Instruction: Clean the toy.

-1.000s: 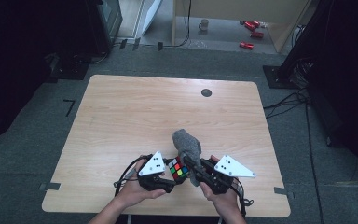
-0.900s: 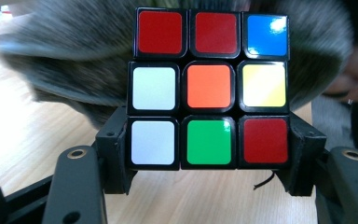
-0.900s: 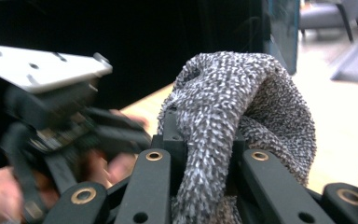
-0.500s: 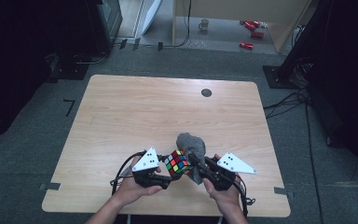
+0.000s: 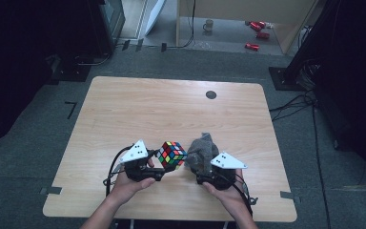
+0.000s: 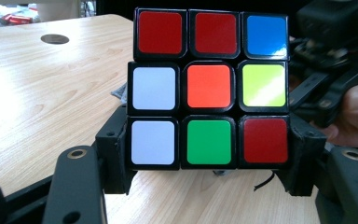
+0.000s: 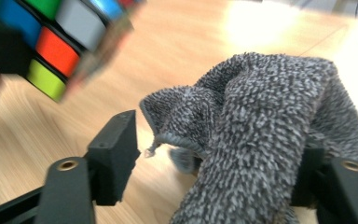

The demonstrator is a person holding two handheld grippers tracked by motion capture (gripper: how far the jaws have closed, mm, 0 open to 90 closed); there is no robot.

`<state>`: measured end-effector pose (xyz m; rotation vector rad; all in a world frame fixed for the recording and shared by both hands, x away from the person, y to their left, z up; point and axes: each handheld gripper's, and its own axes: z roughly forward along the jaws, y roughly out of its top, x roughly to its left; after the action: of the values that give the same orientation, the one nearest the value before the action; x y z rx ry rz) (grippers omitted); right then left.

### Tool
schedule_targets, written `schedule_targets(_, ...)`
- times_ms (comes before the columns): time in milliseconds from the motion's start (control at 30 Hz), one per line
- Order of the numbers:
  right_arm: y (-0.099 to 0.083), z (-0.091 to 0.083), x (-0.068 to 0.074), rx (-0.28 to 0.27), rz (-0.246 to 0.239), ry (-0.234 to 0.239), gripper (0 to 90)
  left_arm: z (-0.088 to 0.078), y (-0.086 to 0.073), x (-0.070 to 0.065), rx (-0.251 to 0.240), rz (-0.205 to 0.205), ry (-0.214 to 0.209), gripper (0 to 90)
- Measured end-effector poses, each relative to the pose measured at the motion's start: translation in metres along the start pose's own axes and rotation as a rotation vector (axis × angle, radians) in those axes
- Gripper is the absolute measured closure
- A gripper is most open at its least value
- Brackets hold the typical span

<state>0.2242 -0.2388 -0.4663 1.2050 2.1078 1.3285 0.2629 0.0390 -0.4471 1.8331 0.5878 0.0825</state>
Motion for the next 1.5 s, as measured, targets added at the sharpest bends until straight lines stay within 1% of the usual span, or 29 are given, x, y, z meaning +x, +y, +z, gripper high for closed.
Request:
schedule_targets(100,-0.004,0.002,-0.005,0.024,0.014,-0.011,27.3,0.001,0.000,0.000,0.001,0.000,-0.002,35.3)
schedule_targets(167,-0.009,0.004,-0.012,0.062,0.015,-0.016,24.2,0.003,0.001,0.001,0.003,0.000,-0.007,35.2)
schedule_targets(267,-0.017,0.004,-0.016,0.098,0.009,-0.032,24.8,0.012,0.002,-0.001,0.016,0.004,-0.018,35.3)
schedule_targets(300,-0.017,0.004,-0.016,0.098,0.009,-0.032,24.8,0.012,0.002,-0.001,0.016,0.004,-0.018,35.2)
schedule_targets(333,-0.021,0.000,-0.019,0.085,-0.002,-0.052,36.8,0.017,0.001,-0.003,0.026,0.012,-0.027,35.3)
schedule_targets(367,-0.022,-0.003,-0.019,0.063,-0.007,-0.058,46.8,0.017,0.001,-0.003,0.026,0.012,-0.027,35.2)
schedule_targets(400,-0.023,-0.006,-0.019,0.033,-0.015,-0.065,60.4,0.021,0.002,-0.004,0.032,0.019,-0.032,35.3)
schedule_targets(433,-0.023,-0.006,-0.019,0.033,-0.015,-0.065,60.4,0.021,0.002,-0.004,0.032,0.019,-0.032,35.2)
schedule_targets(467,-0.023,-0.010,-0.019,-0.008,-0.011,-0.063,73.4,0.023,0.002,-0.005,0.032,0.020,-0.037,35.3)
schedule_targets(500,-0.023,-0.010,-0.019,-0.008,-0.011,-0.063,73.4,0.023,0.002,-0.005,0.032,0.020,-0.037,35.3)
schedule_targets(533,-0.022,-0.009,-0.017,-0.028,-0.029,-0.072,80.5,0.022,0.002,-0.004,0.031,0.019,-0.039,35.2)
schedule_targets(600,-0.022,-0.006,-0.013,-0.035,-0.036,-0.073,82.5,0.020,0.003,-0.003,0.025,0.015,-0.036,35.2)
schedule_targets(733,-0.015,0.004,0.000,-0.076,-0.056,-0.018,83.2,0.014,0.002,-0.002,0.014,0.004,-0.029,35.3)
schedule_targets(767,-0.015,0.004,0.000,-0.076,-0.056,-0.018,83.2,0.011,0.002,-0.001,0.010,0.001,-0.025,35.3)
schedule_targets(800,-0.008,0.008,0.009,-0.107,-0.068,0.024,82.5,0.005,0.000,0.001,0.001,-0.010,-0.017,35.2)
schedule_targets(867,-0.002,0.012,0.016,-0.128,-0.083,0.057,80.8,-0.002,-0.001,0.003,-0.007,-0.017,-0.002,35.3)
schedule_targets(900,-0.002,0.012,0.016,-0.128,-0.083,0.057,80.8,-0.002,-0.001,0.003,-0.007,-0.017,-0.002,35.2)
schedule_targets(933,0.002,0.018,0.022,-0.129,-0.108,0.089,74.6,-0.007,-0.003,0.006,-0.014,-0.027,0.009,35.2)
schedule_targets(967,0.002,0.018,0.022,-0.129,-0.108,0.089,74.6,-0.007,-0.003,0.006,-0.014,-0.027,0.009,35.3)
schedule_targets(1000,0.002,0.022,0.024,-0.112,-0.117,0.098,69.5,-0.009,-0.003,0.007,-0.019,-0.033,0.015,35.3)
schedule_targets(1033,0.000,0.028,0.025,-0.068,-0.114,0.116,61.8,-0.010,-0.003,0.007,-0.022,-0.038,0.017,35.2)
schedule_targets(1067,-0.005,0.033,0.024,-0.022,-0.116,0.109,48.0,-0.010,-0.003,0.008,-0.024,-0.042,0.018,35.3)
schedule_targets(1100,-0.005,0.033,0.024,-0.022,-0.116,0.109,48.0,-0.010,-0.003,0.008,-0.024,-0.042,0.018,35.3)
schedule_targets(1200,-0.011,0.031,0.017,0.018,-0.097,0.106,31.6,-0.007,-0.002,0.007,-0.019,-0.042,0.010,35.3)
schedule_targets(1233,-0.010,0.023,0.013,0.000,-0.095,0.104,24.4,-0.005,-0.001,0.006,-0.012,-0.038,0.006,35.3)
schedule_targets(1300,-0.009,0.020,0.012,-0.010,-0.099,0.104,22.2,-0.003,-0.001,0.006,-0.012,-0.041,0.003,35.2)
schedule_targets(1333,-0.007,0.012,0.010,-0.038,-0.120,0.088,20.9,-0.001,0.000,0.007,-0.010,-0.045,-0.002,35.3)
schedule_targets(1367,-0.007,0.012,0.010,-0.038,-0.120,0.088,20.9,-0.001,0.000,0.007,-0.010,-0.045,-0.002,35.2)
schedule_targets(1500,-0.007,0.001,0.007,-0.085,-0.147,0.077,19.1,0.004,0.005,0.007,-0.004,-0.066,-0.019,35.3)
